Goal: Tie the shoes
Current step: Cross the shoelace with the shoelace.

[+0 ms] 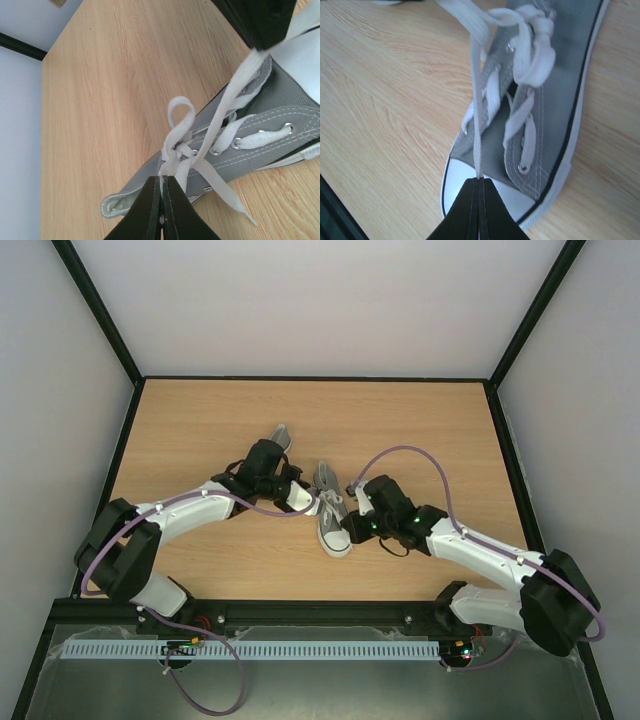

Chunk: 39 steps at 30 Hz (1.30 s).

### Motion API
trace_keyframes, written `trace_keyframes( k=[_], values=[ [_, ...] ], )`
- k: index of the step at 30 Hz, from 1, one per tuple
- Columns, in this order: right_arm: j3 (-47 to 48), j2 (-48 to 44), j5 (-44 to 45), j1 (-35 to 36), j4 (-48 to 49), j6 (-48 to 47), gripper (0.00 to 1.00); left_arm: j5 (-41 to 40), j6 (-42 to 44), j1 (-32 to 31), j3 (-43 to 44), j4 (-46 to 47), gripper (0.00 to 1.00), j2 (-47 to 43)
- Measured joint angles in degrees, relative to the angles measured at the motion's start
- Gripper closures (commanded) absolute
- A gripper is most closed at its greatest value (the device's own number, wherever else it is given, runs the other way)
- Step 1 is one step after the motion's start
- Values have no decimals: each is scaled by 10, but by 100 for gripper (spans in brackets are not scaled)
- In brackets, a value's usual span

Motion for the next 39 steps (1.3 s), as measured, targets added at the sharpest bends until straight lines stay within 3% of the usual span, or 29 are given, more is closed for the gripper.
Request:
trace_keyframes(
  k=[16, 39],
  values=[
    [0, -39, 17, -27, -113, 76, 99, 0, 37, 5, -15, 0, 98, 0],
    [13, -79, -36, -82, -167, 71, 99, 0, 61, 17, -22, -1, 98, 0]
  ],
)
